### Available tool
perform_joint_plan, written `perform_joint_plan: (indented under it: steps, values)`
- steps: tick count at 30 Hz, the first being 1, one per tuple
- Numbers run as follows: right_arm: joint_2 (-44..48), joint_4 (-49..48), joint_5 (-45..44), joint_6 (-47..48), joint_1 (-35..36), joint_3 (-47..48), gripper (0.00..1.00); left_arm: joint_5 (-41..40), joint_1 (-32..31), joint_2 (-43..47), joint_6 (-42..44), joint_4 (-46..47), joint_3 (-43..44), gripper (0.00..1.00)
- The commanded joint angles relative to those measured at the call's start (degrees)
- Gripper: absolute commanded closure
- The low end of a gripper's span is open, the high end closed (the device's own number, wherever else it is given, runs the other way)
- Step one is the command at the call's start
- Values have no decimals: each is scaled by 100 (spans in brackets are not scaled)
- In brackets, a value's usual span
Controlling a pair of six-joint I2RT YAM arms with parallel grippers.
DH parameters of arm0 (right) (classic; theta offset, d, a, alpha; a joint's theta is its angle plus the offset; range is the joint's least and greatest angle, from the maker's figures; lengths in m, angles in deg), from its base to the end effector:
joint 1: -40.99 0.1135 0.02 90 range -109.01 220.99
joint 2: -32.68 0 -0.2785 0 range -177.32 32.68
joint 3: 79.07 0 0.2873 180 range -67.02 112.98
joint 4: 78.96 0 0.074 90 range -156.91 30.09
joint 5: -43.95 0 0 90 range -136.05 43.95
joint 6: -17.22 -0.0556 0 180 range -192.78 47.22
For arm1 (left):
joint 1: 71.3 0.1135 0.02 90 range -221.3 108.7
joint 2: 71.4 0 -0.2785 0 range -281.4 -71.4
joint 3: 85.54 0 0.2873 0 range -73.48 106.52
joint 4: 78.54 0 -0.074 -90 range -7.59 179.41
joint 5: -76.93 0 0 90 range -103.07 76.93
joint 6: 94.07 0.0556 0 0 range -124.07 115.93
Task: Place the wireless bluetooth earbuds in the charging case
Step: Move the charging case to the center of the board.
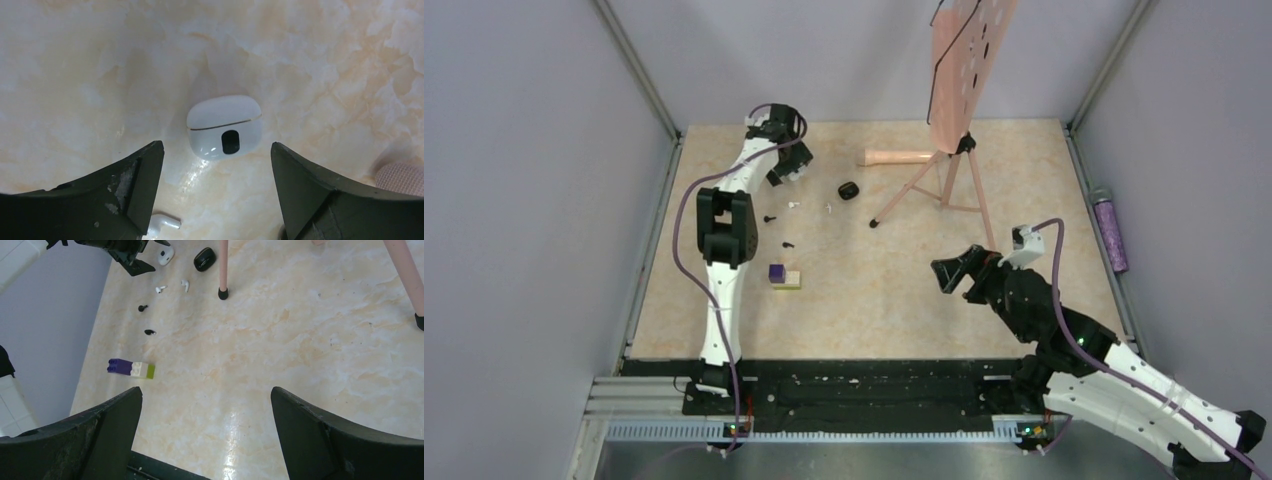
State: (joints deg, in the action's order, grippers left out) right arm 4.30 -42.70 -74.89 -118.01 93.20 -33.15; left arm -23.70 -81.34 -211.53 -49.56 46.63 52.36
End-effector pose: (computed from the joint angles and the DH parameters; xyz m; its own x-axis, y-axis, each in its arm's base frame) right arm 0.1224 0.1141 0.2931 -0.4312 0.4588 -0.7769 -0.1508 0.8123 0.5634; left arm 0.5835 -0.0929 0.1729 -0.6311 -0.6001 -0.4916 -0.5384 0.7950 -0.2792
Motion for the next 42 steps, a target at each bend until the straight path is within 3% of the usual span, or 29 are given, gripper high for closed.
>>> perform_joint_plan:
  steps: [1,9,14,18,24,34,42]
  values:
    - [-15,-207,-78,-3,-22,66,1,-797,-142,-233,215,214,518,17]
    - [-158,-285,-45,2,-27,96,1,-796,-215,-606,196,151,678,20]
    - [-264,-360,0,1,-21,74,1,-1030,-261,-578,289,95,615,27]
    - [-323,-447,11,14,-25,59,1,-1071,-261,-538,367,122,527,39]
    - [-391,-504,45,15,-26,43,1,-1039,-261,-389,517,192,323,43]
    - [-472,-651,65,10,-25,-8,1,-909,-521,869,1043,782,-1083,42]
    - [-611,-848,193,7,-25,-29,1,-474,-895,1796,1646,662,-1982,42]
